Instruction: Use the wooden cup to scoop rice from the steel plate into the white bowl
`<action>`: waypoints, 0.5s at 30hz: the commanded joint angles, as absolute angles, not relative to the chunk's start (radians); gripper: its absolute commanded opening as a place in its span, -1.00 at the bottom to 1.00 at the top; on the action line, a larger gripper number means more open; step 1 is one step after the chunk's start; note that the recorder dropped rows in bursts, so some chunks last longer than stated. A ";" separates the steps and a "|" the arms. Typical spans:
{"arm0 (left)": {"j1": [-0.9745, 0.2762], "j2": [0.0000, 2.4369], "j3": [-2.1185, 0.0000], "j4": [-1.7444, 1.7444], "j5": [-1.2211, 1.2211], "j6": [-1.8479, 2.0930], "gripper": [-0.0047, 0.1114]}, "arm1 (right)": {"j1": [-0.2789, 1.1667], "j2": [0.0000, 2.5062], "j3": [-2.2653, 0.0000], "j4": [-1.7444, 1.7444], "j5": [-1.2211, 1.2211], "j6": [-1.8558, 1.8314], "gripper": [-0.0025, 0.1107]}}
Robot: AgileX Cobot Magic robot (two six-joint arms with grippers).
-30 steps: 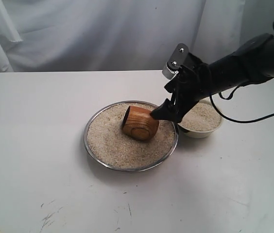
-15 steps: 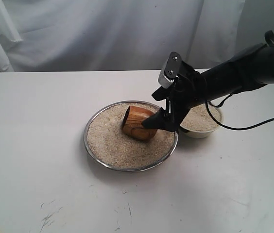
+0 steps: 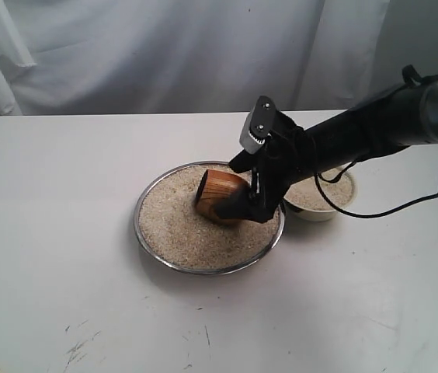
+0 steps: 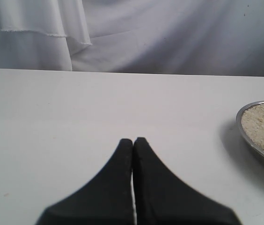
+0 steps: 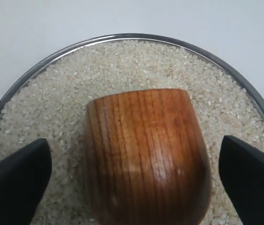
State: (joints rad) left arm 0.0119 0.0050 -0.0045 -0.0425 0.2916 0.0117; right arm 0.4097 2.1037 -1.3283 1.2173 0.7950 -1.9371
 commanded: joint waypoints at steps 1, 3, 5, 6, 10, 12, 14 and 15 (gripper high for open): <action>0.010 0.000 0.000 -0.043 0.285 0.009 -0.92 | 0.448 2.104 -1.332 1.157 0.721 -1.914 0.58; 0.010 0.000 0.000 -0.043 0.285 0.009 -0.92 | 0.454 2.104 -1.332 1.157 0.681 -1.894 0.58; 0.010 0.000 0.000 -0.043 0.285 0.009 -0.92 | 0.454 2.104 -1.332 1.146 0.654 -1.873 0.58; 0.010 0.000 0.000 -0.043 0.285 0.009 -0.92 | 0.454 2.104 -1.332 1.134 0.652 -1.864 0.58; 0.010 0.000 0.000 -0.043 0.285 0.009 -0.92 | 0.454 2.104 -1.332 1.122 0.652 -1.850 0.58; 0.010 0.000 0.000 -0.043 0.285 0.009 -0.92 | 0.456 2.106 -1.332 1.103 0.650 -1.844 0.58; 0.010 0.000 0.000 -0.043 0.285 0.009 -0.92 | 0.459 2.106 -1.332 1.103 0.647 -1.844 0.58; 0.010 0.000 0.000 -0.043 0.285 0.009 -0.92 | 0.461 2.106 -1.332 1.103 0.639 -1.844 0.58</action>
